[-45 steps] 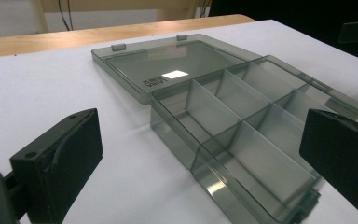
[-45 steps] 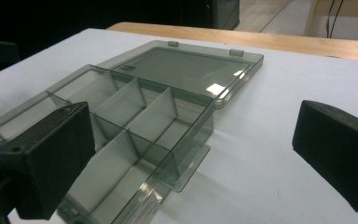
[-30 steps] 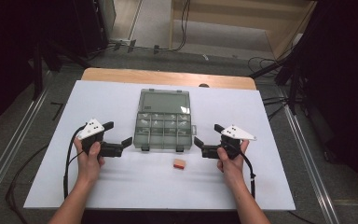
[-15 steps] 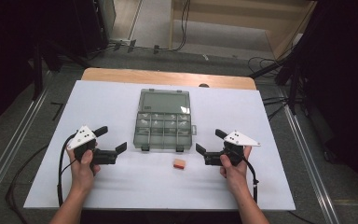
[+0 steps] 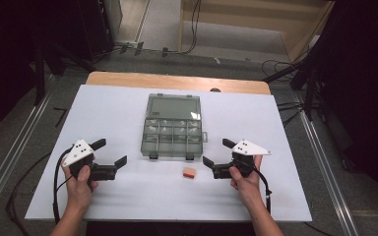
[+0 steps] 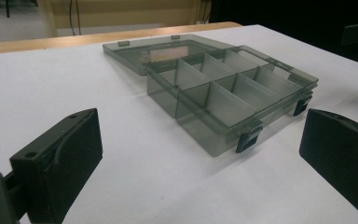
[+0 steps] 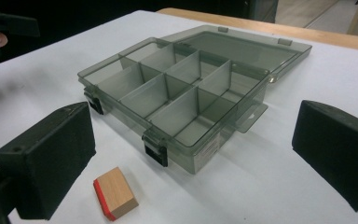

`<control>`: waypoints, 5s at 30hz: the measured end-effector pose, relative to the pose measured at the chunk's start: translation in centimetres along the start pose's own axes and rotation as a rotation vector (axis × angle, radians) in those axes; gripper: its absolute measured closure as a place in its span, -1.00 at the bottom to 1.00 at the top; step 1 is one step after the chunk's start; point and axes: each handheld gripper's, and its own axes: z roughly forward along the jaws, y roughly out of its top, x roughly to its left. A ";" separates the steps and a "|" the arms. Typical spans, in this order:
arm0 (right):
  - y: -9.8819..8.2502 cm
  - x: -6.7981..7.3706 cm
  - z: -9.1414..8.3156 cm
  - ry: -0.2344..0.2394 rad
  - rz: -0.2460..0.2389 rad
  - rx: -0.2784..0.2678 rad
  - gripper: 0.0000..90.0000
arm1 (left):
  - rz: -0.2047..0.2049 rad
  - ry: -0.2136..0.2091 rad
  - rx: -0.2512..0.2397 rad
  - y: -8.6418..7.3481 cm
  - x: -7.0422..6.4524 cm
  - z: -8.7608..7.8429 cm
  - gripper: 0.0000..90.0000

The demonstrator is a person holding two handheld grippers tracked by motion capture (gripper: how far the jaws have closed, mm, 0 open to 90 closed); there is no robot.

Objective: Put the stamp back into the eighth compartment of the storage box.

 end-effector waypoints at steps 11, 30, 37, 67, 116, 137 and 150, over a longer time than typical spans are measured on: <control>-0.1 0.7 0.6 0.034 -0.037 0.046 -1.00 | -0.039 0.024 0.000 -1.0 0.8 -1.5 -1.00; -0.6 2.6 2.3 0.106 -0.117 0.164 -1.00 | -0.044 0.068 -0.022 -2.2 1.4 -4.6 -1.00; -0.8 3.2 2.7 0.122 -0.137 0.198 -0.92 | -0.043 0.068 -0.042 -2.4 1.6 -5.2 -1.00; -1.8 4.5 4.7 0.160 -0.215 0.367 0.11 | -0.004 0.046 -0.021 -2.6 1.5 -4.7 -1.00; -0.7 4.2 4.1 0.177 -0.207 0.324 0.44 | 0.017 0.034 -0.018 -2.6 1.3 -4.6 -1.00; 0.6 4.2 3.3 0.183 -0.195 0.277 0.44 | 0.022 0.033 -0.017 -2.6 1.2 -4.5 -1.00; 1.1 4.2 3.0 0.184 -0.174 0.267 0.44 | 0.024 0.031 -0.015 -2.6 1.2 -4.5 -1.00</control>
